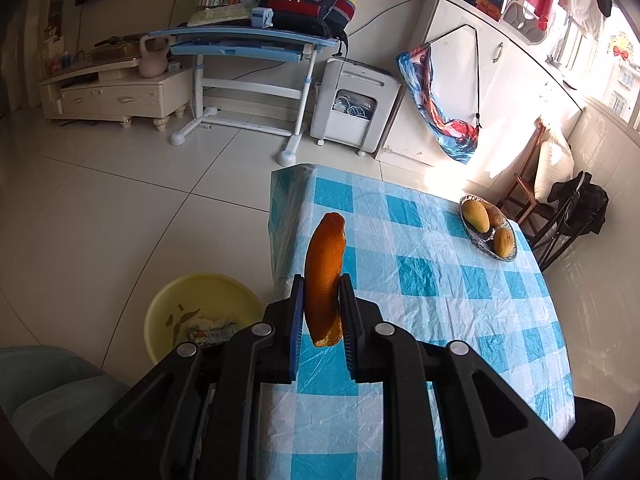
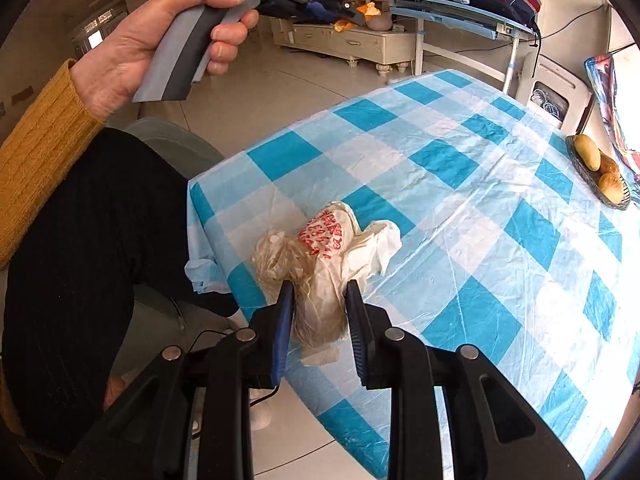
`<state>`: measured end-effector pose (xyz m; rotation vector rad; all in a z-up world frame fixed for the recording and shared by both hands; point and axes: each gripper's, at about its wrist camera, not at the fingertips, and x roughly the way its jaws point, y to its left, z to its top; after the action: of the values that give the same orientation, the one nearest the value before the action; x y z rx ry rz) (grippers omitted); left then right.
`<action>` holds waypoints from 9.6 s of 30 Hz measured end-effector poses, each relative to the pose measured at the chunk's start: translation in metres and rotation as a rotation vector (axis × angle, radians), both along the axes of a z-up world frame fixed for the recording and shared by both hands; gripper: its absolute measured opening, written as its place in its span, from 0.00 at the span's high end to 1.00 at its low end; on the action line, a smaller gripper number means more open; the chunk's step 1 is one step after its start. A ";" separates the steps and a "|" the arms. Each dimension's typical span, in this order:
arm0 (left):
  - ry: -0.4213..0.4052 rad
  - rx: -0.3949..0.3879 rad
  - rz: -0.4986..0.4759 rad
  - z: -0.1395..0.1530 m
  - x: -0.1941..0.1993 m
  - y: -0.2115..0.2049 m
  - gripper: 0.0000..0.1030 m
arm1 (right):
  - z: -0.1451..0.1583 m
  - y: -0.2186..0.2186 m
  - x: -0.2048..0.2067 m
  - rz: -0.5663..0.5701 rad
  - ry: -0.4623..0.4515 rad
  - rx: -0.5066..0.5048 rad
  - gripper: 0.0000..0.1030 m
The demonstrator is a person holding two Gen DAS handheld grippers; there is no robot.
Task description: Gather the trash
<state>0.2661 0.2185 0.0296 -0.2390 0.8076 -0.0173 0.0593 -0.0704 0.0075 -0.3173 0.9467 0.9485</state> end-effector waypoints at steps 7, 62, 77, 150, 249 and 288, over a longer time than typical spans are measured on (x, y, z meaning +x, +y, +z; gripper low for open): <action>-0.008 -0.028 0.016 -0.002 -0.011 0.001 0.84 | 0.028 -0.005 -0.037 0.044 0.070 0.111 0.74; 0.015 0.190 0.307 -0.012 0.037 0.099 0.84 | 0.031 0.102 0.127 -0.180 -0.059 0.391 0.71; 0.075 0.167 0.354 -0.037 0.062 0.120 0.81 | 0.032 0.121 0.134 -0.159 -0.056 0.372 0.70; -0.261 0.303 0.362 0.066 -0.008 0.044 0.07 | 0.088 0.093 0.120 -0.576 -0.387 0.289 0.10; -0.411 0.307 -0.078 0.137 -0.287 -0.238 0.07 | 0.151 -0.138 -0.116 -1.009 -0.620 0.214 0.07; -0.446 0.256 -0.013 0.177 -0.343 -0.197 0.07 | 0.167 -0.077 -0.150 -0.875 -0.656 0.157 0.07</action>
<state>-0.0765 0.0213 0.2064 0.0155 0.3610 0.0203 -0.0912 -0.1474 0.1743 -0.0438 0.3202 0.0771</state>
